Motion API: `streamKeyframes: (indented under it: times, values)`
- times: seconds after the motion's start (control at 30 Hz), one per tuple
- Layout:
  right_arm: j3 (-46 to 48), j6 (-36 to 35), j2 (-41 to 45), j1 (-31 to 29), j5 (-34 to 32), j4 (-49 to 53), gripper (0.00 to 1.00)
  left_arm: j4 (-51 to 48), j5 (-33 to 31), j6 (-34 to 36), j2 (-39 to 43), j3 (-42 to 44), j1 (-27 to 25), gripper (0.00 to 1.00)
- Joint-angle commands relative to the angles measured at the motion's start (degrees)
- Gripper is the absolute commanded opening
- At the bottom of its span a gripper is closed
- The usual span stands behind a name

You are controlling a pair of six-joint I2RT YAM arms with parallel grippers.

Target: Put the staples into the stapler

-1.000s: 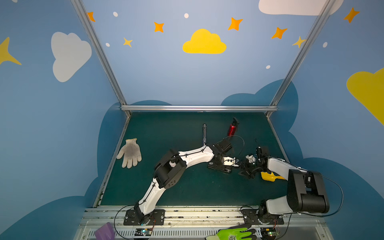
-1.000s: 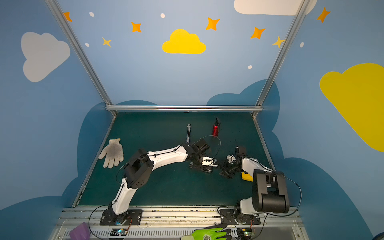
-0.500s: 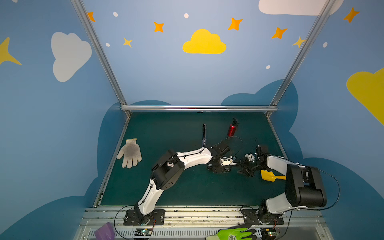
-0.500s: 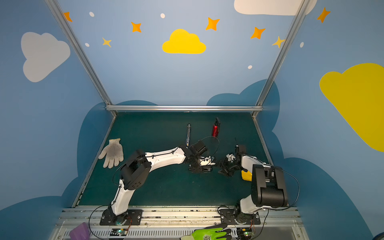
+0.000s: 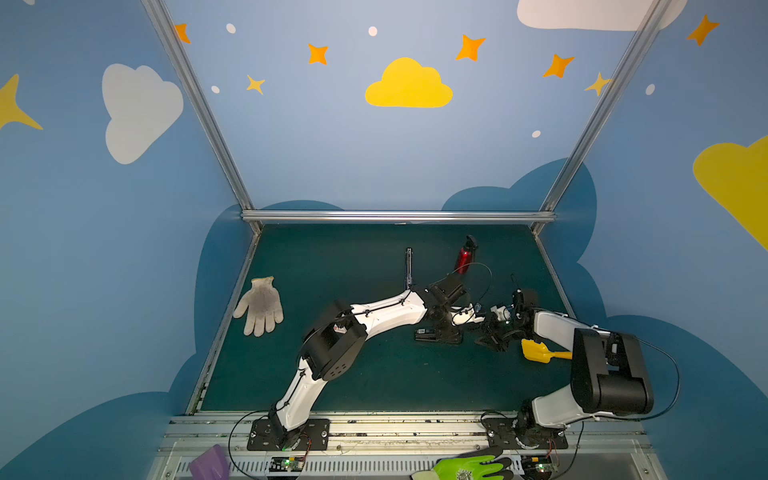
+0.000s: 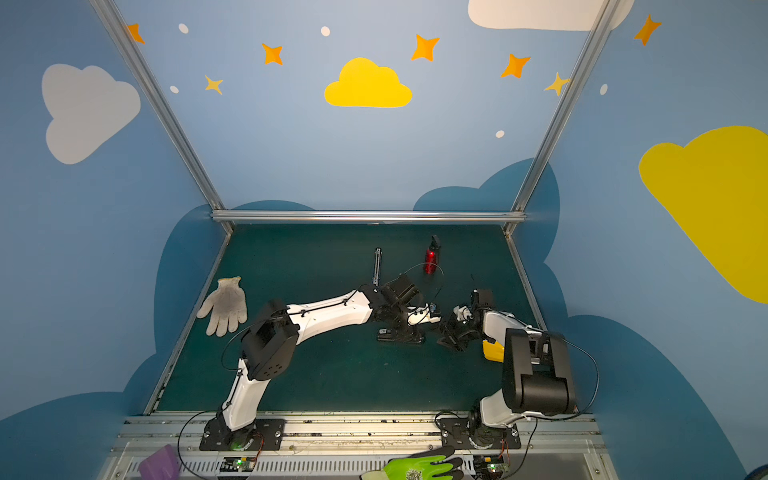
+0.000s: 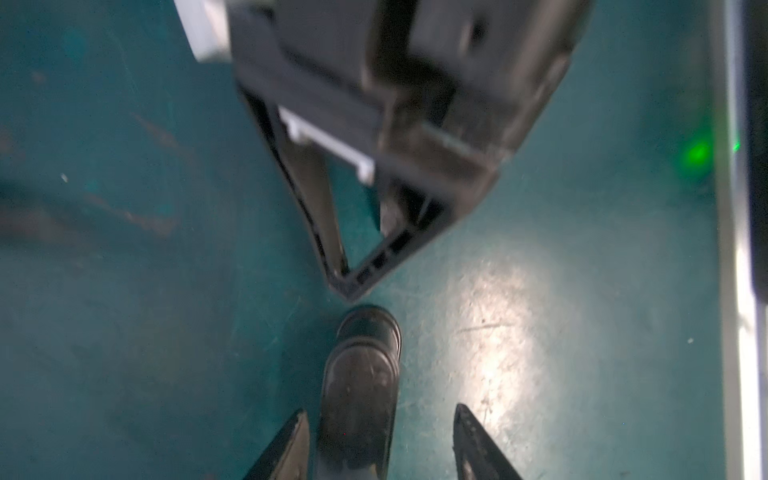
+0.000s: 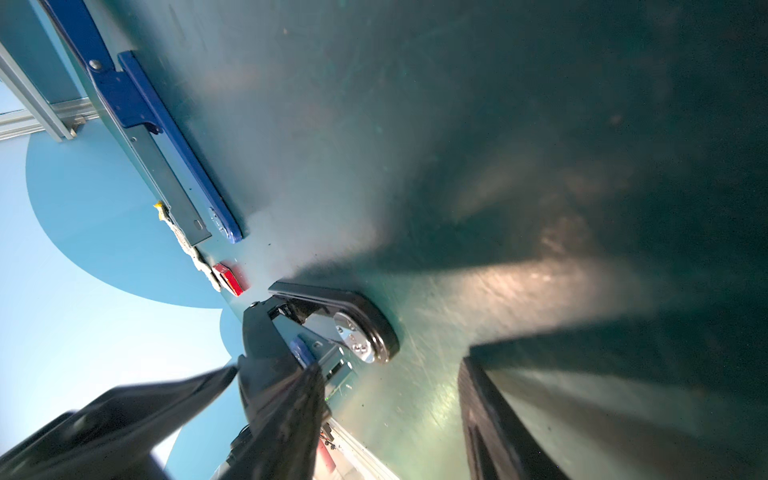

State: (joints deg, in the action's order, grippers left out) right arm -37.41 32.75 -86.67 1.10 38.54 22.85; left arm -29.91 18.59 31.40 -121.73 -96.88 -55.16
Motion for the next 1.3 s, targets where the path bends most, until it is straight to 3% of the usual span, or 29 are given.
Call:
streamKeyframes:
  times: [0.0, 0.37, 0.43, 0.6, 0.83, 1.03, 1.27]
  values:
    - [0.14, -0.32, -0.69, 0.22, 0.13, -0.30, 0.53, -1.81, 1.46, -0.13, -1.46, -1.98, -0.37, 0.55]
    - [0.01, -0.57, -0.95, 0.78, 0.79, -0.44, 0.53, -2.35, -0.03, 1.46, -4.39, -2.80, -0.92, 0.55]
    - [0.14, -0.58, -0.95, 0.81, 0.91, -0.57, 0.53, -2.10, 0.04, 1.50, -4.62, -2.79, -1.01, 0.49]
    - [0.21, -0.50, -1.52, 0.87, 1.31, -0.88, 0.53, -2.00, 0.00, 1.04, -4.79, -3.40, -0.91, 0.24]
    - [-0.20, -1.17, -3.02, 0.79, 3.60, -1.47, 0.51, 0.84, -2.52, -2.07, -0.30, 2.07, 0.06, 0.04]
    - [1.45, -1.17, -4.87, -0.54, 9.68, -6.38, 0.42, 11.25, -0.84, -10.13, 9.12, 13.44, 2.83, 0.04]
    - [3.64, 1.52, -6.79, -5.01, 16.59, -16.71, 0.44, 17.38, -0.52, -13.80, 15.38, 20.77, 4.37, 0.04]
